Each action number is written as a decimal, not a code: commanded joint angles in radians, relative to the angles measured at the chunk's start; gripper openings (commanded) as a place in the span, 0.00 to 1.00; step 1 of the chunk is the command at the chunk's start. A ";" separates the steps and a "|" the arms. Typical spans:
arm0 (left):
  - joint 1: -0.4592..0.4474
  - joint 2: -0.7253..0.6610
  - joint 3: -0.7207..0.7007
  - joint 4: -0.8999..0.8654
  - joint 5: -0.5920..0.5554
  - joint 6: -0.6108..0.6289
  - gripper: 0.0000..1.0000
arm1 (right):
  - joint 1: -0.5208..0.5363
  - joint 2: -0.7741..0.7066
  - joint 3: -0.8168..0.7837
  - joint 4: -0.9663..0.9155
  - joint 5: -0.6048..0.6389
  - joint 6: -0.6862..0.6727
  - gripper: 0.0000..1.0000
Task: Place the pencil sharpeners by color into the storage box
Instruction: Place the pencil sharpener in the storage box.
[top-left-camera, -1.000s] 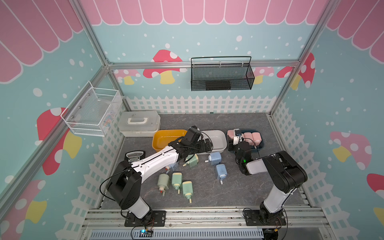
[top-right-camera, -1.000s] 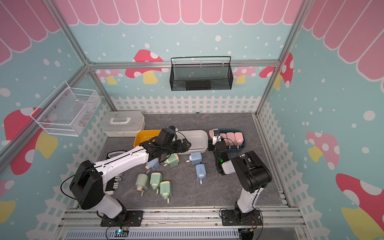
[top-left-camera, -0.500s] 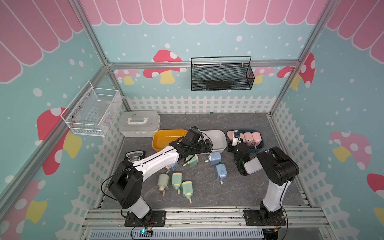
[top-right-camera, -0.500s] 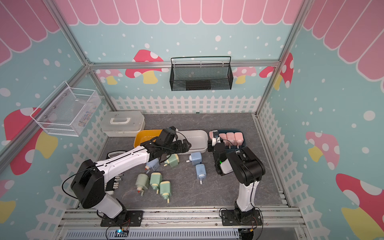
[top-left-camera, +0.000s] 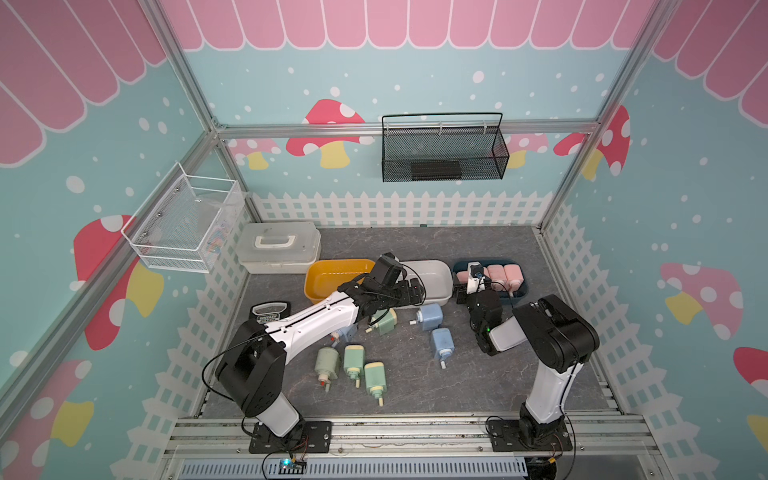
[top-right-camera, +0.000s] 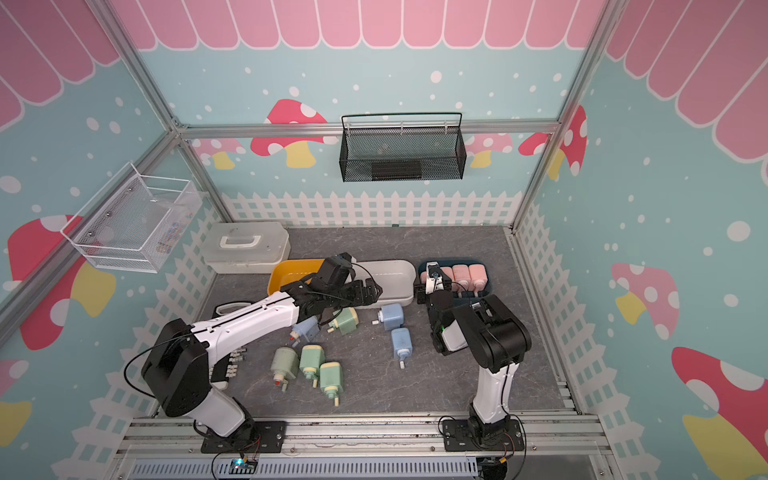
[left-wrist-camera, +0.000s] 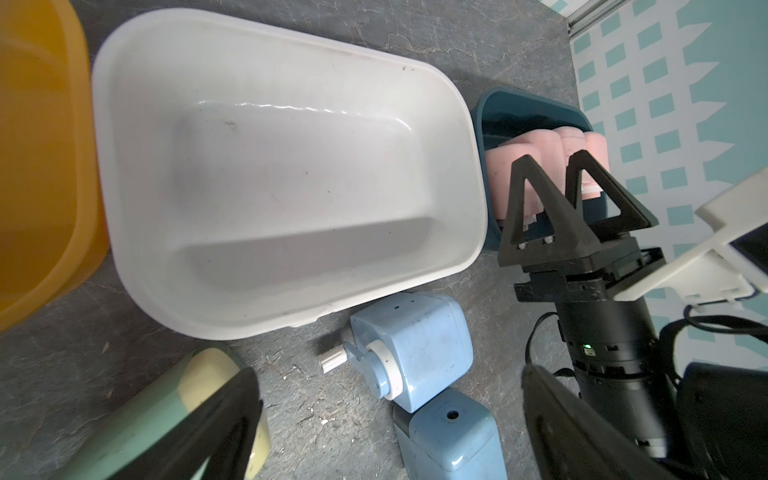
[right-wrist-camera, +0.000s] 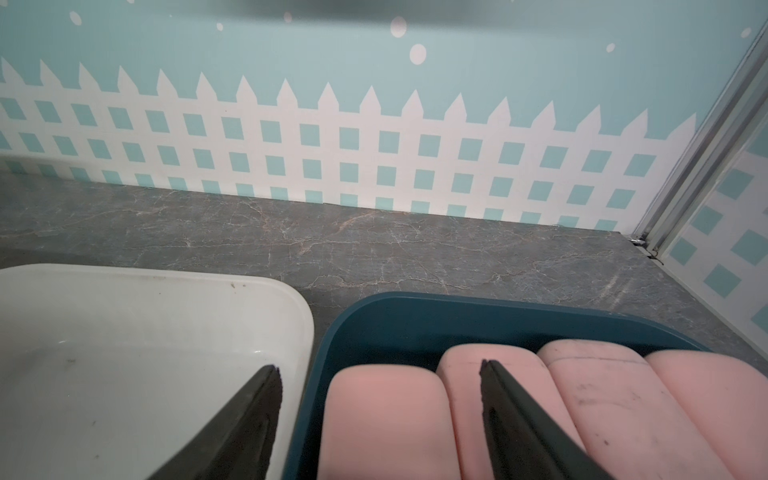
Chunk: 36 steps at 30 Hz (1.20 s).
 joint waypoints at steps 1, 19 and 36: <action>0.009 -0.002 -0.002 -0.016 -0.011 0.009 0.98 | -0.004 -0.039 -0.015 0.017 -0.011 -0.004 0.77; 0.117 -0.008 -0.020 -0.085 -0.068 0.047 0.98 | -0.007 -0.424 0.202 -1.005 -0.057 0.055 0.97; 0.209 0.285 0.233 -0.170 -0.021 0.165 0.94 | -0.007 -0.611 0.207 -1.332 -0.207 0.067 0.99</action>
